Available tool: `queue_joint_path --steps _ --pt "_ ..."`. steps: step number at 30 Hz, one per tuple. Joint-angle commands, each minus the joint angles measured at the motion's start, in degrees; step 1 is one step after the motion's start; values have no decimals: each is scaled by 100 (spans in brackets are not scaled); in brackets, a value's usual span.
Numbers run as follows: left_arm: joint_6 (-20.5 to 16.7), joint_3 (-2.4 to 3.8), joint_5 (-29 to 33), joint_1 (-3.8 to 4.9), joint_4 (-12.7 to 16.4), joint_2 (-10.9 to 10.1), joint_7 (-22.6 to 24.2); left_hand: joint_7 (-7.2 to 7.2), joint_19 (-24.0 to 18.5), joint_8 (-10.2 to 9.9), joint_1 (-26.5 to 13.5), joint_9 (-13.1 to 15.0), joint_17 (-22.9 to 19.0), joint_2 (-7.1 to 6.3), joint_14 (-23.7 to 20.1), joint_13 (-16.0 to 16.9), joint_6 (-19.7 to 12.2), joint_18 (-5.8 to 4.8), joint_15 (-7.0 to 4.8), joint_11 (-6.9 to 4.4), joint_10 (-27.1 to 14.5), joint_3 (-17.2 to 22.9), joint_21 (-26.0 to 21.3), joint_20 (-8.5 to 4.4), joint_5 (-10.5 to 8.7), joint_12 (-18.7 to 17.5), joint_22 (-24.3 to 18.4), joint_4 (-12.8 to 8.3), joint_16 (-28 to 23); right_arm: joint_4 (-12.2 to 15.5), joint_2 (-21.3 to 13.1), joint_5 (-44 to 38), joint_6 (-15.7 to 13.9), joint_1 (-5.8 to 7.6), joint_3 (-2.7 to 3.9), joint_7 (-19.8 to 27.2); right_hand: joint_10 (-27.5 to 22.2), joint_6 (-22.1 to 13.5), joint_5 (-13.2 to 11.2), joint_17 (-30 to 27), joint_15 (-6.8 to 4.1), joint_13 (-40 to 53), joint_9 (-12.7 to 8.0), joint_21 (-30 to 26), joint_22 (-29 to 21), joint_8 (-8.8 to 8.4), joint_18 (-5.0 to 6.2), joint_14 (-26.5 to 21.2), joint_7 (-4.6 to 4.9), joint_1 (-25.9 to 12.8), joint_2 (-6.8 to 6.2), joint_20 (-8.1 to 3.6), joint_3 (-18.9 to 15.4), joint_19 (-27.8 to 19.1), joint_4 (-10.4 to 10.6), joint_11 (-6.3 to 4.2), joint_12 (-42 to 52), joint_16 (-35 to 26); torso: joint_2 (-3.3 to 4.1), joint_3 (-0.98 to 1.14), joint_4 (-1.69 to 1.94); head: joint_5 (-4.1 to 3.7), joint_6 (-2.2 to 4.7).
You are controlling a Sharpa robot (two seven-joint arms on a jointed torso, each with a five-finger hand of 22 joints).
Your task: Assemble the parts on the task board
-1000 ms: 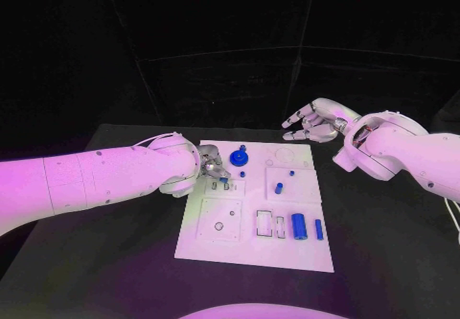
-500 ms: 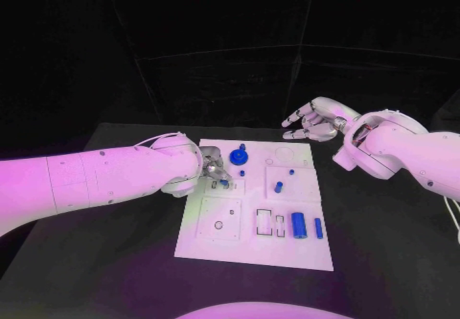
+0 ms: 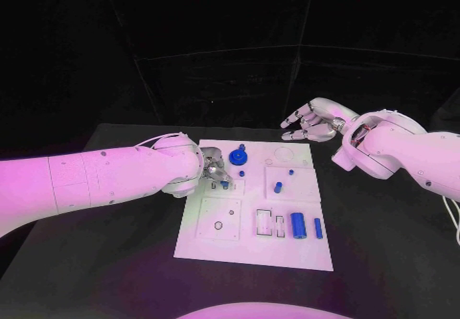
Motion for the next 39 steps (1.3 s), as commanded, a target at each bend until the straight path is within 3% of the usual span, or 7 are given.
queue_joint_path --steps 1,32,39 --pt "216 -24 -44 -18 4 3 -121 -48 63 20 58 3 1509 0 605 9 -5 -46 -1 1 36 746 11 -31 10 27 6 -702 18 4 4 -87 78 12 4 -2 -4 19 -33 -5 -32 -2 -5 -36 2 12 102 178 1 -17 -6 4 -31 -18 -3 -13 -20 -9 1 -2 -3 4 -9" --pt "435 -28 -43 -18 16 -28 -173 -81 72 102 -11 52 1509 -73 605 38 45 -49 -17 -23 85 708 21 -44 0 67 27 -630 18 -7 9 -99 125 12 3 -8 -9 21 -39 -20 -33 -12 -5 -40 -6 15 103 176 1 -19 -1 3 -33 -22 1 -14 -29 -17 0 2 -1 16 -33" --pt "439 -28 -41 -18 -47 4 -160 -126 86 166 -463 74 1509 -162 605 79 152 -56 -45 -56 135 190 34 -67 -30 130 62 -160 18 -10 16 -99 122 12 3 -8 -21 22 -44 -44 -33 -30 -5 -49 -27 18 107 171 0 -20 4 3 -35 -34 5 -14 -46 -32 0 4 -4 20 -34"
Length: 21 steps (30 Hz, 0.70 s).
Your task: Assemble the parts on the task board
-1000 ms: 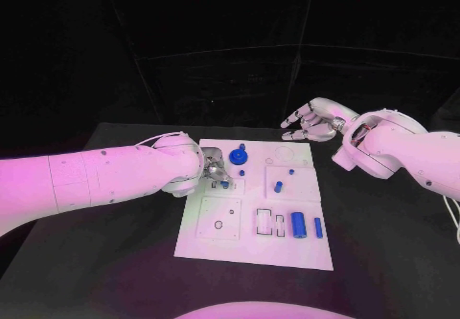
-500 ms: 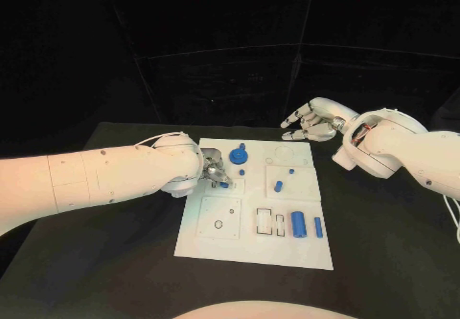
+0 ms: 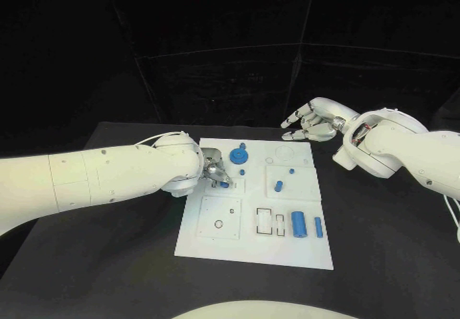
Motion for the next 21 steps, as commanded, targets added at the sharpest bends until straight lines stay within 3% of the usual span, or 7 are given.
queue_joint_path --steps 1,7,10,21 --pt "164 -18 -32 -18 -40 12 -100 -8 83 22 -168 -10 1509 -22 605 24 75 -56 -46 -12 59 -86 36 -44 -10 37 68 23 18 4 7 -15 32 12 4 8 -26 22 -21 -25 -34 -14 -5 -26 -20 18 109 168 0 -20 4 3 -36 -41 5 -14 -30 -39 2 3 -5 5 -2" --pt "117 -18 -32 -18 -94 39 -112 -18 99 35 -430 -18 1509 -61 605 72 159 -63 -54 -21 93 -595 53 -55 -22 94 105 317 18 8 7 -15 34 12 4 1 -45 22 -22 -61 -34 -42 -5 -40 -52 19 116 161 0 -20 4 3 -36 -61 6 -14 -58 -58 6 5 -8 7 -7" --pt "77 -18 -32 -18 -120 53 -112 -31 108 26 -464 -28 1509 -15 605 89 186 -67 -64 -29 102 -911 62 -63 -13 115 126 440 18 10 8 -15 44 12 4 -8 -51 21 -23 -79 -34 -49 -5 -44 -62 19 118 157 0 -21 5 2 -37 -67 7 -14 -65 -69 0 2 -3 2 -6" --pt "30 -17 -31 -17 -154 109 -97 -51 121 27 -380 -33 1509 90 605 98 239 -73 -79 -46 111 -1481 75 -79 -6 133 165 605 18 10 9 -15 69 12 4 -22 -58 18 -25 -93 -34 -57 -6 -53 -79 19 121 153 0 -23 6 2 -40 -79 10 -14 -74 -78 -2 2 0 -14 -12"
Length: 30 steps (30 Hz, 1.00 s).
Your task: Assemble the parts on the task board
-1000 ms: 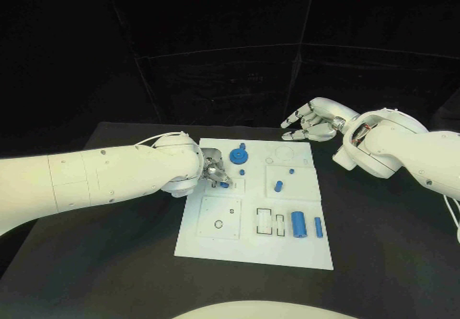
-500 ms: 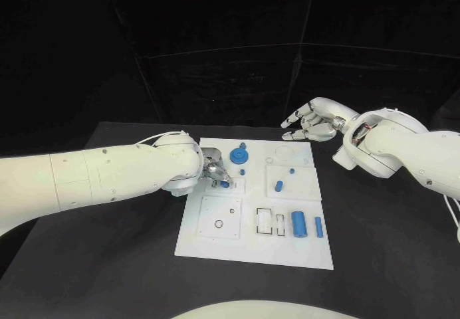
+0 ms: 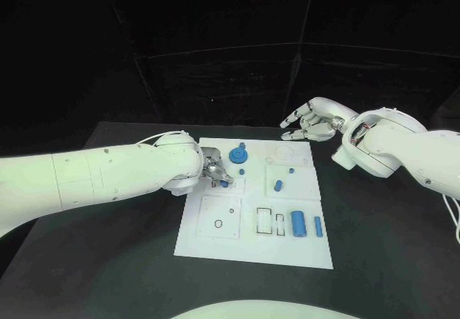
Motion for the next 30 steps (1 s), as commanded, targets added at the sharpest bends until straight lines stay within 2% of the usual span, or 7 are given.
queue_joint_path --steps 1,17,22,29,30 --pt "14 -6 -27 -6 -1 17 -47 6 129 -12 20 -1 1509 42 605 6 50 -74 -37 -8 33 -116 34 -28 -14 24 171 24 18 7 2 -12 54 12 4 -7 -36 18 -26 -5 -34 -5 -6 -18 -5 19 31 153 0 -23 6 2 -27 -37 -3 7 -39 -17 -5 -1 6 -5 -2" --pt "-54 -5 -25 -6 99 -31 -25 -15 153 4 94 7 1509 74 605 20 83 -86 -49 -25 61 -349 69 -38 -6 45 235 69 18 -16 10 -12 82 12 4 -21 -44 14 -30 -24 -34 -14 -7 -27 -22 19 34 147 0 -27 7 2 -32 -48 3 7 -49 -31 -6 -3 12 -9 4" --pt "-71 -4 -24 -5 94 -41 -30 -18 154 6 105 9 1509 60 605 24 86 -85 -54 -29 70 -452 68 -43 -7 51 235 94 18 -28 16 -12 88 12 4 -25 -51 13 -31 -35 -34 -23 -7 -34 -37 20 37 144 0 -31 7 1 -36 -57 6 7 -58 -38 -1 -2 4 4 11" --pt "-151 -3 -24 -4 99 -62 -23 -30 156 3 33 10 1509 8 605 19 90 -86 -64 -41 76 -971 64 -57 -11 56 243 330 18 -37 17 -12 94 12 4 -30 -75 10 -35 -87 -34 -56 -8 -58 -86 22 47 131 0 -39 7 1 -45 -88 15 7 -92 -71 2 -4 6 0 10" --pt "-167 -2 -24 -3 107 -72 -19 -32 155 3 27 11 1509 1 605 18 90 -85 -66 -42 75 -1064 62 -58 -73 56 242 375 18 -39 18 -12 96 12 4 -30 -76 10 -35 -89 -34 -57 -8 -59 -87 22 47 131 0 -39 7 1 -45 -89 15 7 -92 -72 0 -4 5 -1 8"
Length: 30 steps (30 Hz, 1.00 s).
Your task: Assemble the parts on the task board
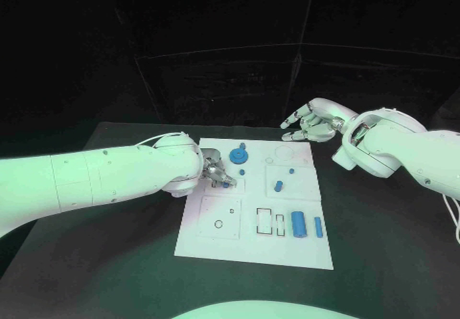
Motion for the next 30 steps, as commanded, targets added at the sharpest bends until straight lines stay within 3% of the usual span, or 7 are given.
queue_joint_path --steps 1,8,11,16,20,24,30 --pt "-119 4 -21 6 33 -33 -6 -2 152 6 -21 11 1510 -47 585 -1 24 -85 -47 -1 35 -224 11 -57 -173 35 242 110 18 -5 5 -11 43 12 4 2 -42 8 -36 -28 -35 -17 -8 -45 -23 23 52 126 -1 -40 8 1 -34 -58 4 6 -37 -32 3 -1 -3 -3 -2" --pt "-159 24 104 63 146 -168 37 -5 141 -13 -58 15 1510 -291 585 -54 -22 -78 -62 -8 -12 -799 -17 -79 -295 -6 213 353 18 -40 15 -11 47 12 4 6 -58 4 -37 -64 -36 -38 -8 -64 -60 24 59 116 -1 -42 9 0 -40 -81 10 6 -59 -58 -1 0 -4 -6 8" --pt "-76 54 171 121 192 -248 37 1 130 -29 -13 14 1510 -319 585 -107 -52 -73 -63 -5 -50 -921 -37 -83 -295 -47 186 409 18 -56 20 -11 49 12 3 8 -58 4 -37 -64 -36 -38 -8 -64 -60 24 59 116 -1 -42 9 0 -40 -81 10 6 -59 -58 -2 2 -6 -5 13" --pt "403 247 278 253 213 -401 61 87 57 -211 466 -73 1510 -204 585 -325 -252 -40 -10 66 -223 -1082 -167 -48 -292 -222 9 376 18 -81 20 -11 47 12 3 10 -58 4 -37 -64 -36 -38 -8 -64 -60 24 59 116 -1 -42 9 0 -40 -81 10 6 -59 -58 2 3 -5 -15 31" --pt "721 353 369 391 141 -464 108 174 24 -414 779 -218 1510 -95 585 -452 -361 -24 55 142 -321 -1175 -230 10 -282 -316 -69 324 18 -99 24 -11 47 12 3 11 -58 4 -37 -64 -36 -38 -8 -64 -60 24 59 116 -1 -42 9 0 -40 -81 10 6 -59 -58 3 2 -7 -16 55" --pt "933 404 437 537 -58 -432 140 239 16 -598 1033 -366 1510 52 585 -495 -409 -19 105 199 -355 -1195 -253 62 -280 -341 -89 270 18 -116 33 -11 49 12 3 14 -58 4 -37 -64 -36 -38 -8 -64 -60 24 59 116 -1 -42 9 0 -40 -81 10 6 -59 -58 1 4 -7 -1 77" --pt "1244 421 430 652 -780 -91 147 313 19 -835 1264 -588 1510 222 585 -512 -405 -18 166 264 -369 -1142 -255 124 -280 -341 -79 214 18 -125 50 -11 51 12 3 13 -58 3 -36 -62 -36 -38 -9 -65 -59 25 58 116 -1 -42 10 0 -41 -80 11 5 -60 -58 8 5 -14 25 94"
